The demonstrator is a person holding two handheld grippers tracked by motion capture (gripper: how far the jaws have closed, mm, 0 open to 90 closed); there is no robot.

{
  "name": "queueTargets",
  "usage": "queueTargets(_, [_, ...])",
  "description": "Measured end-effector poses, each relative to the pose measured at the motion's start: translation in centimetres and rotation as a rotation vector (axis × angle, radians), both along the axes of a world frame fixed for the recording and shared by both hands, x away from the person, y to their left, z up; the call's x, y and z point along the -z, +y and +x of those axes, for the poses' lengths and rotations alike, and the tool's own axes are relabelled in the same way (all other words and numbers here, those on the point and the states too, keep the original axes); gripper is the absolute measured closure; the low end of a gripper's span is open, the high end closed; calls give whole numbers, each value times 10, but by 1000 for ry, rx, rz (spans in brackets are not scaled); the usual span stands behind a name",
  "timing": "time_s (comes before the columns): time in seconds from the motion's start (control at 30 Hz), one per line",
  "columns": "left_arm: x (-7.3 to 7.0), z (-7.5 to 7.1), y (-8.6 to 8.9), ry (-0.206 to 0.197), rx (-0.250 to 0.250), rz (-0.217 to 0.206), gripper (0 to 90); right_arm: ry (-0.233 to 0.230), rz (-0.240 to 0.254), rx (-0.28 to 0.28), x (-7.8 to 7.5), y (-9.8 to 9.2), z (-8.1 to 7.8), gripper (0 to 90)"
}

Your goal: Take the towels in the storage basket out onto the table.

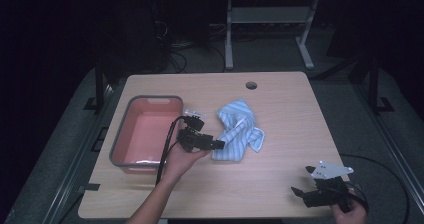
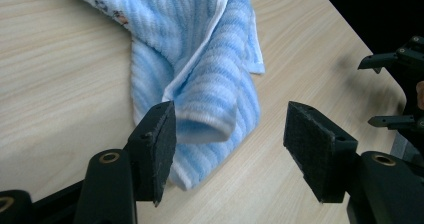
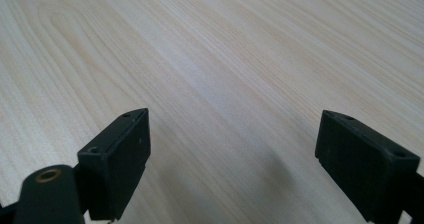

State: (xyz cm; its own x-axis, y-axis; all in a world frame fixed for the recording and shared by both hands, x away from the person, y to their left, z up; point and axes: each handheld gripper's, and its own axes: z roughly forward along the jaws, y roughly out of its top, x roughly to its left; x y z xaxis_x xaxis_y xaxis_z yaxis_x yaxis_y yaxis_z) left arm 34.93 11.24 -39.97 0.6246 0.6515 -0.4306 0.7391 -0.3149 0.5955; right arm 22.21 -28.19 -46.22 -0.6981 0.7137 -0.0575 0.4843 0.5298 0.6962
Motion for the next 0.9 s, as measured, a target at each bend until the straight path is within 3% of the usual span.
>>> queueTargets(0.9, [14, -33, 21, 1, 14, -54, 329, 4, -6, -2, 1, 2, 1, 139])
